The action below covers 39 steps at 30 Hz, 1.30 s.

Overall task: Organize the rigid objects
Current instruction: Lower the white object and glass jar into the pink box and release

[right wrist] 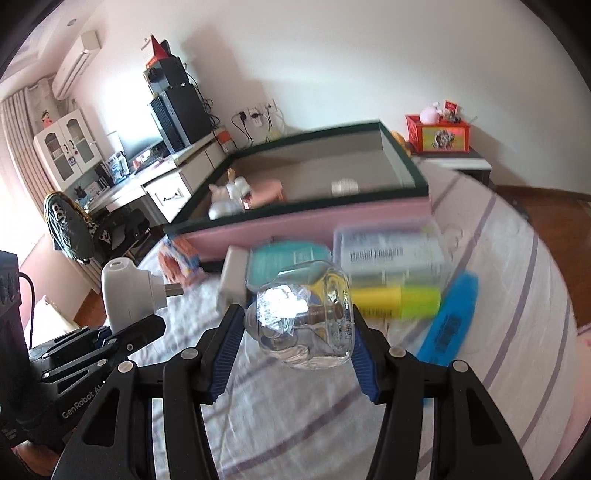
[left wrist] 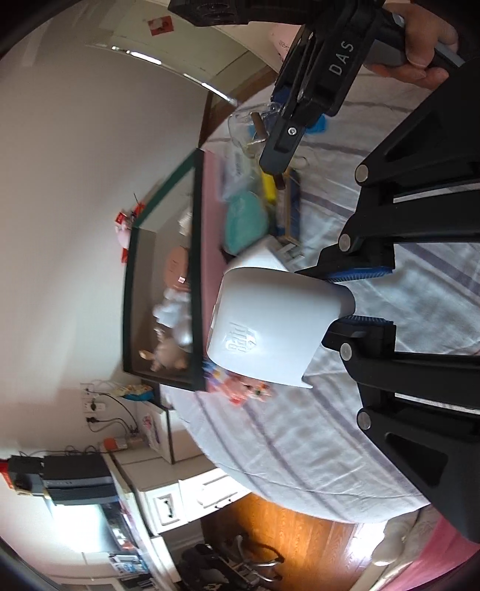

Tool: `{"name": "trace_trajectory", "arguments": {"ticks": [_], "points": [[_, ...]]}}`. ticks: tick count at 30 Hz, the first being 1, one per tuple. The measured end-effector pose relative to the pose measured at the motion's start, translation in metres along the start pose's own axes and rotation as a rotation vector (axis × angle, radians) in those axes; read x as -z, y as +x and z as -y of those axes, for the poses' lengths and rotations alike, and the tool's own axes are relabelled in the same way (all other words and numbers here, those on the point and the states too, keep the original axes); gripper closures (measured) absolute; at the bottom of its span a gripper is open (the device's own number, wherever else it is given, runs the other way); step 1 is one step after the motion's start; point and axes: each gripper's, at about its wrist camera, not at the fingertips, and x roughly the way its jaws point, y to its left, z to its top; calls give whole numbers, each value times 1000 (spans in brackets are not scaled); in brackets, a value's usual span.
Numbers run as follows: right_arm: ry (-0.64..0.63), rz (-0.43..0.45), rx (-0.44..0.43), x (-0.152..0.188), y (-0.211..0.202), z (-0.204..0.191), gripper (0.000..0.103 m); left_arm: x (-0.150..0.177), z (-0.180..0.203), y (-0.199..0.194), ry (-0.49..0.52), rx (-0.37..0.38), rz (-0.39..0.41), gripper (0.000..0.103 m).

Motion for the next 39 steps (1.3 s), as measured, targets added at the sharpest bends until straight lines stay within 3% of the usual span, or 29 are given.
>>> {"name": "trace_trajectory", "arguments": {"ticks": [6, 11, 18, 24, 26, 28, 30, 32, 39], "points": [[-42, 73, 9, -49, 0, -2, 47, -58, 17, 6, 74, -4, 80, 88], [-49, 73, 24, -89, 30, 7, 47, -99, 17, 49, 92, -29, 51, 88], [-34, -5, 62, -110, 88, 29, 47, -115, 9, 106, 83, -64, -30, 88], [-46, -34, 55, -106, 112, 34, 45, -113, 9, 110, 89, -76, -5, 85], [-40, -26, 42, -105, 109, 34, 32, -112, 10, 108, 88, -103, 0, 77], [-39, -6, 33, -105, 101, 33, 28, -110, 9, 100, 79, -117, 22, 68], [-29, 19, 46, -105, 86, 32, 24, -109, 5, 84, 46, -134, 56, 48], [-5, 47, 38, -105, 69, 34, 23, -105, 0, 64, 18, -137, 97, 18], [-10, 132, 11, -80, -8, 10, 19, -70, 8, -26, 11, -171, 256, 2]]}}
